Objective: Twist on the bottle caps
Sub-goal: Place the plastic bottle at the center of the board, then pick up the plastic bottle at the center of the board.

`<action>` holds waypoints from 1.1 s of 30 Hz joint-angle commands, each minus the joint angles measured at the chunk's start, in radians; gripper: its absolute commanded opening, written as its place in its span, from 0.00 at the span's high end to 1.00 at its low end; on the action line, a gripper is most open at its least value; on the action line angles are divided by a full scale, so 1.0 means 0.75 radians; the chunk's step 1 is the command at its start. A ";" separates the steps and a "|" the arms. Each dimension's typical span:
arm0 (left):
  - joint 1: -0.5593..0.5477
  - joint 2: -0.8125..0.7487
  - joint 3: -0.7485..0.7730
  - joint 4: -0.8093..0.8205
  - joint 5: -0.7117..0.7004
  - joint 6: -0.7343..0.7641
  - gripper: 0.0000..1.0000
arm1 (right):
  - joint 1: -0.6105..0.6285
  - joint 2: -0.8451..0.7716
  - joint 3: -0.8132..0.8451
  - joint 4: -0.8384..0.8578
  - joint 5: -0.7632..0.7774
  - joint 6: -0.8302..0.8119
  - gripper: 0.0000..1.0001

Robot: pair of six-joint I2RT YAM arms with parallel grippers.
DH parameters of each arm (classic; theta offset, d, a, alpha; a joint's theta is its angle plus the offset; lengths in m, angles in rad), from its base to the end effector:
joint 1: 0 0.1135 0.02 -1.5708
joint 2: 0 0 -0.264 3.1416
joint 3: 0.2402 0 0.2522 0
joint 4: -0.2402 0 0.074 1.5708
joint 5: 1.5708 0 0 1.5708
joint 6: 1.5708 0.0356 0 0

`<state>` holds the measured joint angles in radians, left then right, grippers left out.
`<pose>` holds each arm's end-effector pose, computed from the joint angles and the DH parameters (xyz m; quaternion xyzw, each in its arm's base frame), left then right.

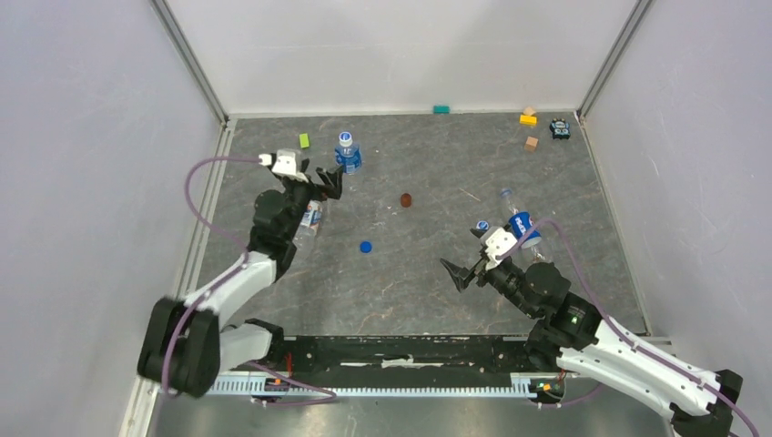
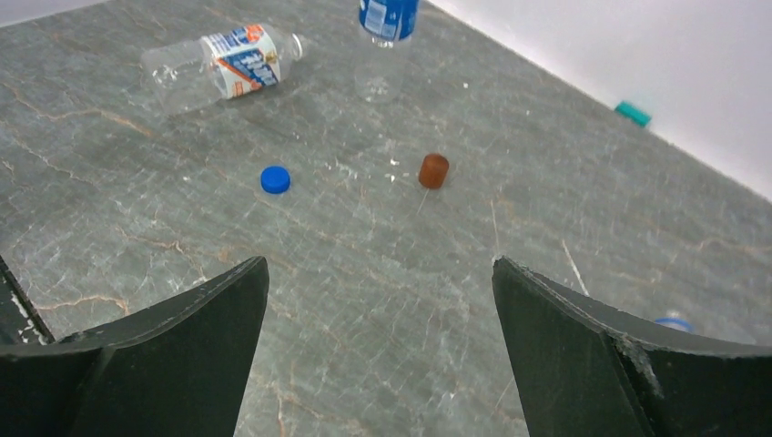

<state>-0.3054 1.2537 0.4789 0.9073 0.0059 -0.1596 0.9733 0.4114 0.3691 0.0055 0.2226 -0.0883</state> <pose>0.2511 -0.0794 0.2503 0.0502 0.6568 -0.1752 0.7317 0.0819 0.1063 0.2647 -0.2957 0.6561 0.2231 0.6575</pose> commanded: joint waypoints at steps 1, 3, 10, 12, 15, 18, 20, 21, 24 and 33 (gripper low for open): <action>-0.003 -0.304 0.214 -0.875 -0.086 -0.033 0.00 | 0.001 0.030 0.070 -0.103 0.078 0.170 0.02; -0.002 -0.378 0.311 -1.159 -0.157 -0.059 0.00 | 0.001 0.062 0.085 -0.143 0.104 0.224 0.02; -0.002 -0.390 0.629 -1.913 -0.169 -0.109 0.00 | 0.001 0.206 0.180 -0.278 0.203 0.313 0.02; 0.002 -0.371 0.678 -2.024 -0.199 -0.125 0.00 | 0.001 0.236 0.207 -0.282 0.212 0.318 0.02; 0.043 -0.304 0.748 -2.194 -0.218 -0.115 0.00 | 0.001 0.270 0.242 -0.267 0.184 0.340 0.02; 0.141 -0.224 0.787 -2.275 -0.120 -0.103 0.00 | 0.001 0.277 0.192 -0.214 0.111 0.332 0.01; 0.217 -0.181 0.799 -2.290 -0.047 -0.093 0.00 | 0.001 0.272 0.163 -0.178 0.045 0.331 0.01; 0.247 -0.161 0.810 -2.297 -0.037 -0.089 0.00 | -0.001 0.273 0.156 -0.171 0.029 0.331 0.02; 0.286 -0.076 0.848 -2.299 -0.037 -0.088 0.00 | 0.001 0.296 0.152 -0.171 0.026 0.322 0.02; 0.293 0.305 1.022 -2.248 0.041 -0.054 0.00 | 0.001 0.340 0.163 -0.189 0.028 0.290 0.02</action>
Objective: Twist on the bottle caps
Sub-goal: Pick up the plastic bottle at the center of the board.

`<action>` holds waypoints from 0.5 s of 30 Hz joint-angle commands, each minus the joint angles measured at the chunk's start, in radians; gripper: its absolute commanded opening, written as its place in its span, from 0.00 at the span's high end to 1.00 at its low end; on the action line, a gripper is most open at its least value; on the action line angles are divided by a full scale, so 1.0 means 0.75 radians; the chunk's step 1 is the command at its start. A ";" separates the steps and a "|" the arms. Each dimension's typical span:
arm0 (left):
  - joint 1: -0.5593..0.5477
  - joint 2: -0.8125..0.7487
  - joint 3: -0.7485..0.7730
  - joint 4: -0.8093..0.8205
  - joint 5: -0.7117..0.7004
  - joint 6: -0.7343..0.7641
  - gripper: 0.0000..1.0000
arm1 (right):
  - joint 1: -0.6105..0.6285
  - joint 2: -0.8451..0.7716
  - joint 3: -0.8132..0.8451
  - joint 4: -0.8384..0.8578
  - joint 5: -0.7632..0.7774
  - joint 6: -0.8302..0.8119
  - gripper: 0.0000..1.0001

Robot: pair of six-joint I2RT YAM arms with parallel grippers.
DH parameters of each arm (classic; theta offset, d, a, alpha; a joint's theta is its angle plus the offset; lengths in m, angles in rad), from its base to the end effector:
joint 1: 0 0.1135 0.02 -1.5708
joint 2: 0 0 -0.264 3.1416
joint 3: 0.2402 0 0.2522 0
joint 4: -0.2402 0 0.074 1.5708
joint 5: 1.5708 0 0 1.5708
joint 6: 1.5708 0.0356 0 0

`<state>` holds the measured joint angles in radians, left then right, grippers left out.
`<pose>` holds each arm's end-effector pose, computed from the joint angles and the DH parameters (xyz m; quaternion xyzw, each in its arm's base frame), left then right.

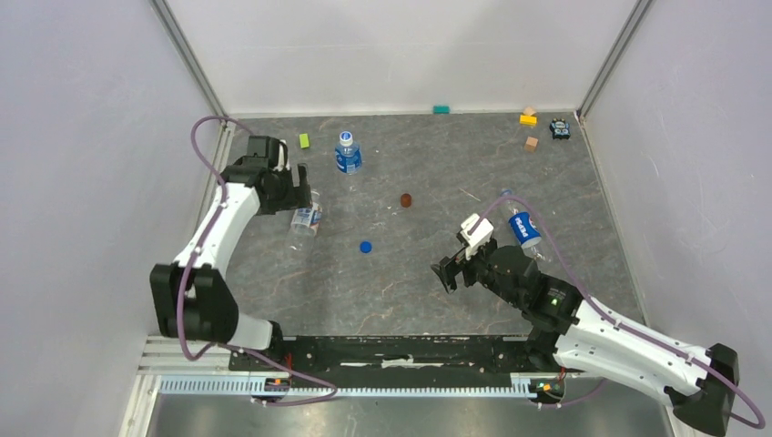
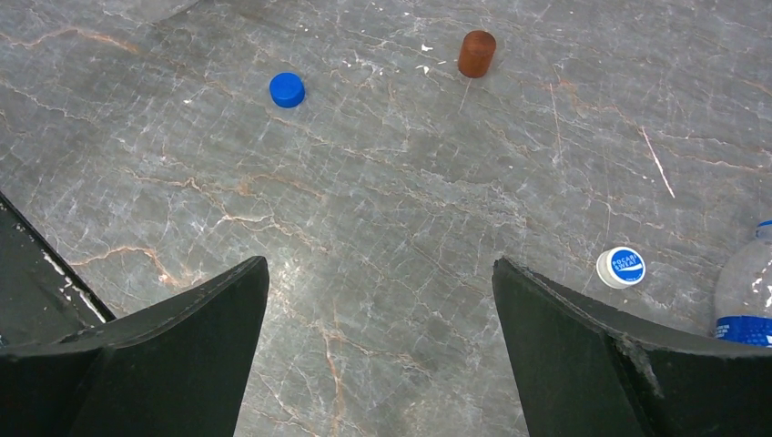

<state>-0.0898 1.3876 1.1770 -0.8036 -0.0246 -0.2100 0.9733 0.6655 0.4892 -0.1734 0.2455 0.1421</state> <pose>0.2808 -0.0244 0.2875 -0.0611 0.9595 -0.0293 0.2734 0.1005 0.1324 0.2554 -0.2641 0.7723 0.2160 0.5359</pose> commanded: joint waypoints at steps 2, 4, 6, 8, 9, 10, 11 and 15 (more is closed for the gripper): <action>0.005 0.213 0.135 0.048 0.085 0.023 0.00 | 0.000 0.002 0.004 0.046 0.003 -0.030 0.02; 0.004 0.294 0.167 0.059 0.078 0.029 0.00 | 0.000 0.004 0.010 0.038 0.012 -0.039 0.02; 0.003 0.366 0.186 0.073 0.065 0.034 0.00 | 0.000 0.009 0.016 0.029 0.026 -0.051 0.02; 0.003 0.416 0.190 0.098 0.057 0.039 0.00 | 0.001 0.009 0.017 0.024 0.038 -0.060 0.02; 0.003 0.426 0.183 0.118 0.050 0.042 0.00 | 0.001 0.010 0.018 0.023 0.043 -0.064 0.02; 0.003 0.436 0.173 0.137 0.045 0.046 0.00 | 0.001 0.015 0.019 0.025 0.045 -0.068 0.02; 0.003 0.441 0.159 0.163 0.037 0.050 0.01 | 0.001 0.018 0.020 0.025 0.045 -0.070 0.02; 0.003 0.475 0.139 0.219 0.037 0.086 0.06 | 0.002 0.044 0.029 0.025 0.046 -0.080 0.01</action>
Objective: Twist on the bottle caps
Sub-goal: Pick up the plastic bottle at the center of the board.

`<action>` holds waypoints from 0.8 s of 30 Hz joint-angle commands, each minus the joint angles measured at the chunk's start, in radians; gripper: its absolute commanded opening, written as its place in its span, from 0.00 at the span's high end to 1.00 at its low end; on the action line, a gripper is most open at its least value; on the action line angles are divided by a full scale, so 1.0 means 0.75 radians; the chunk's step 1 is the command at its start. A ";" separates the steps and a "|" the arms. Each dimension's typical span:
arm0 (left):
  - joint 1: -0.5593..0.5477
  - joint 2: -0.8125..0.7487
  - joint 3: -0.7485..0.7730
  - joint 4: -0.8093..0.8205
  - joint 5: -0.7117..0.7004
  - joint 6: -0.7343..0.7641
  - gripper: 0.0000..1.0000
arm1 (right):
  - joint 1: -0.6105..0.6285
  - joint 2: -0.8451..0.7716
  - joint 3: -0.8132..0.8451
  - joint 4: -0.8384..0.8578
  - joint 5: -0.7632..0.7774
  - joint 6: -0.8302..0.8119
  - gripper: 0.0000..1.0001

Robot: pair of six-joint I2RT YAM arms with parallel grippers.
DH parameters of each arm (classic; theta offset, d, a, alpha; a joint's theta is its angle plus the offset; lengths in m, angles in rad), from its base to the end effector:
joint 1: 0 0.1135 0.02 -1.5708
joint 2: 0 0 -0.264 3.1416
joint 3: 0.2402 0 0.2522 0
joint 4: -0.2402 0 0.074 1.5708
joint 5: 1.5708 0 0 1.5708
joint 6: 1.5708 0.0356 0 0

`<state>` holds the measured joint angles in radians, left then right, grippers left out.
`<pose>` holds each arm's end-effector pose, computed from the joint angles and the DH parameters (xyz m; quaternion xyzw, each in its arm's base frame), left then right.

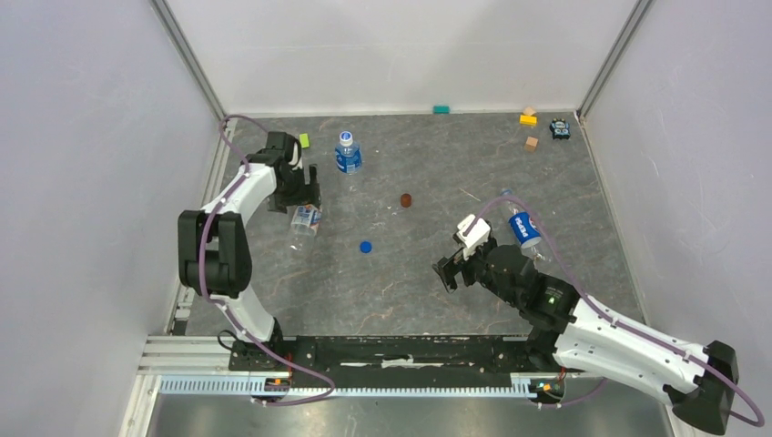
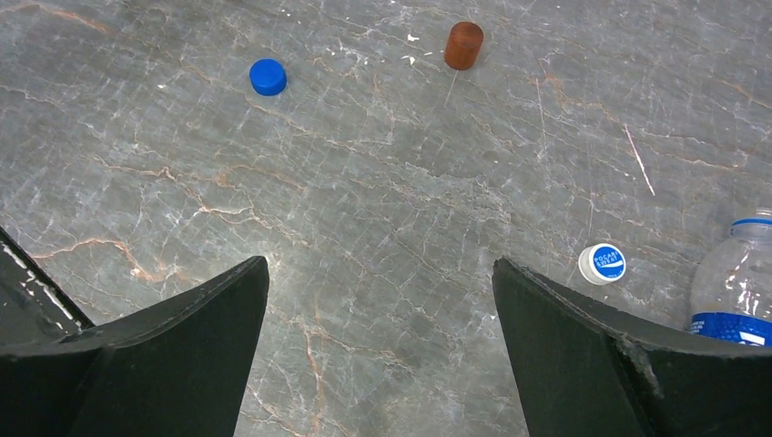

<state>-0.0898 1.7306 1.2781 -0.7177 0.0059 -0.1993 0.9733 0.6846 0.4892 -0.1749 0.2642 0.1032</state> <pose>0.3499 -0.0317 0.2201 -0.0530 0.9786 -0.0315 0.1965 0.1025 0.1340 0.2525 -0.2773 0.7732 0.1937 0.5365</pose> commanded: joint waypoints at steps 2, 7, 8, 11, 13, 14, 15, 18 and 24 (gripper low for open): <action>0.003 0.035 -0.011 0.117 -0.001 0.085 0.06 | 0.001 0.031 0.038 0.026 0.018 -0.034 0.02; 0.000 0.055 -0.069 0.151 0.104 0.090 0.11 | 0.001 0.047 0.061 0.020 0.024 -0.048 0.01; -0.001 0.045 -0.084 0.157 0.114 0.088 0.11 | 0.001 0.050 0.065 0.015 0.023 -0.049 0.02; -0.001 0.003 -0.137 0.184 0.129 0.089 0.12 | 0.001 0.052 0.070 0.007 0.009 -0.049 0.02; -0.001 -0.030 -0.173 0.208 0.137 0.096 0.15 | 0.001 0.049 0.066 0.006 0.006 -0.048 0.02; -0.001 -0.045 -0.192 0.218 0.146 0.098 0.16 | 0.001 0.046 0.064 0.006 0.004 -0.045 0.02; -0.001 -0.055 -0.207 0.227 0.156 0.100 0.17 | 0.000 0.045 0.062 0.006 0.002 -0.043 0.01; -0.016 -0.075 -0.233 0.242 0.145 0.114 0.22 | 0.001 0.039 0.062 0.007 -0.003 -0.042 0.02; -0.053 -0.150 -0.264 0.233 0.111 0.154 0.38 | 0.001 0.023 0.058 0.006 0.004 -0.037 0.02</action>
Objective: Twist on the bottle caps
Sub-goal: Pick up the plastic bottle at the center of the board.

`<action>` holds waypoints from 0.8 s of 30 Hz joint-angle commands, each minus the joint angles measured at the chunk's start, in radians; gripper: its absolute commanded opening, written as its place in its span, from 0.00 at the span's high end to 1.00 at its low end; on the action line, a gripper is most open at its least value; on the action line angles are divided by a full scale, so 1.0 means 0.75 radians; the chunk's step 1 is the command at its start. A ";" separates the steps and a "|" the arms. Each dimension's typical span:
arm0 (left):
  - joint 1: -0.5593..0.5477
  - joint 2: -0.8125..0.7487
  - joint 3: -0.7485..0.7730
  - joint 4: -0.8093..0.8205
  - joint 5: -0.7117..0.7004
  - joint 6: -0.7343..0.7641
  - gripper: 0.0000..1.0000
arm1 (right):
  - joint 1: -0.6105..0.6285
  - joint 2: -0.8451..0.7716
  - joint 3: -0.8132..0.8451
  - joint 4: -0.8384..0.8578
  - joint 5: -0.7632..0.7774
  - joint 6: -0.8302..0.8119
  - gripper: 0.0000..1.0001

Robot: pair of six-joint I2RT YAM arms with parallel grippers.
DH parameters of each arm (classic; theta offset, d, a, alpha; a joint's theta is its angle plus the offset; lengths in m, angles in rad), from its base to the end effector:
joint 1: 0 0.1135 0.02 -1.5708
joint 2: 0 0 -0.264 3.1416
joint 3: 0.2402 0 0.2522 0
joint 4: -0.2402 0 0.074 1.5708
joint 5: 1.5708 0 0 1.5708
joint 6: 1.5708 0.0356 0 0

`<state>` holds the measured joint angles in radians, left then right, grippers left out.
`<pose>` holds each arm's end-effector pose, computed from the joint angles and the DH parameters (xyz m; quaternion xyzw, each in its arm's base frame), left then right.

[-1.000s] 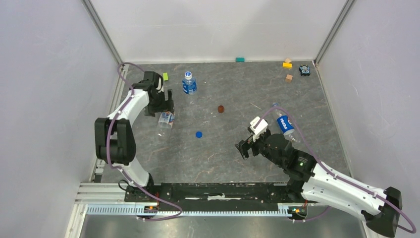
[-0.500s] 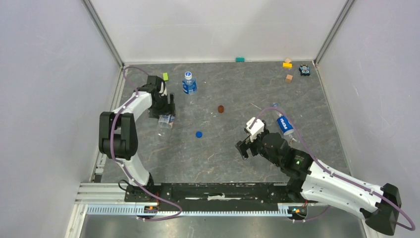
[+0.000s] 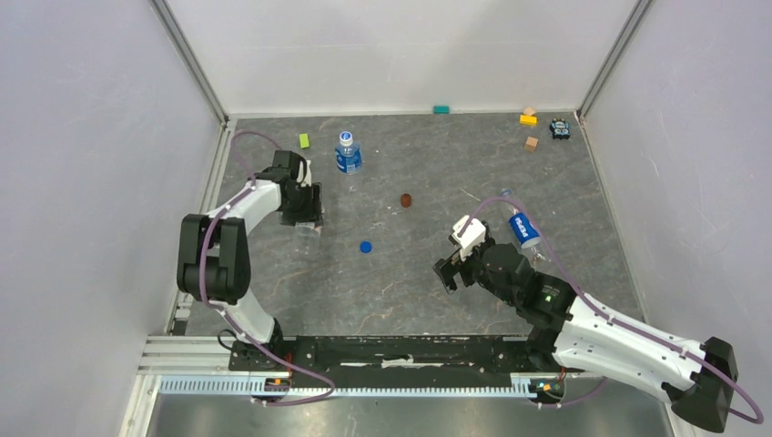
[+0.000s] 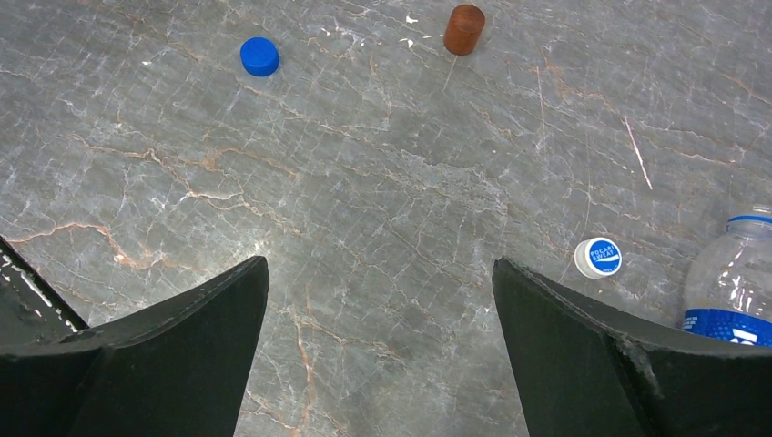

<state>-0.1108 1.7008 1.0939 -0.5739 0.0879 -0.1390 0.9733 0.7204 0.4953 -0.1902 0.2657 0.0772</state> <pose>0.3289 -0.0397 0.1836 -0.0053 0.9801 -0.0669 0.1867 0.1050 0.1377 0.2477 -0.2945 0.7797 0.1754 0.5240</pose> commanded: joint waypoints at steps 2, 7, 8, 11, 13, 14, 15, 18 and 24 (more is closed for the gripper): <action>-0.034 -0.163 -0.031 0.037 -0.010 0.090 0.45 | 0.001 -0.028 0.047 0.027 0.009 -0.008 0.02; -0.038 -0.401 -0.117 0.088 0.001 0.093 0.54 | -0.001 -0.003 0.078 -0.012 0.037 -0.018 0.02; -0.038 -0.459 -0.145 0.106 0.003 0.100 0.57 | 0.000 0.003 0.090 -0.022 0.029 -0.027 0.02; -0.038 -0.660 -0.229 0.176 0.017 0.114 0.58 | 0.001 0.025 0.132 -0.056 0.016 -0.057 0.01; -0.038 -0.812 -0.291 0.249 0.032 0.118 0.58 | -0.001 0.049 0.167 -0.078 0.031 -0.072 0.01; -0.038 -0.869 -0.324 0.277 0.048 0.126 0.58 | -0.001 0.070 0.191 -0.095 0.037 -0.078 0.01; -0.038 -0.937 -0.356 0.307 0.073 0.133 0.59 | -0.003 0.092 0.219 -0.112 0.040 -0.088 0.01; -0.038 -1.098 -0.428 0.389 0.149 0.148 0.59 | -0.010 0.156 0.291 -0.158 0.041 -0.092 0.01; -0.051 -1.296 -0.501 0.487 0.341 0.148 0.59 | -0.076 0.288 0.411 -0.237 0.015 -0.157 0.01</action>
<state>-0.1398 0.7883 0.7361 -0.3176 0.2119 -0.0673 0.9504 0.8906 0.7284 -0.3248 0.2737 0.0063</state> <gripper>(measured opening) 0.673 0.985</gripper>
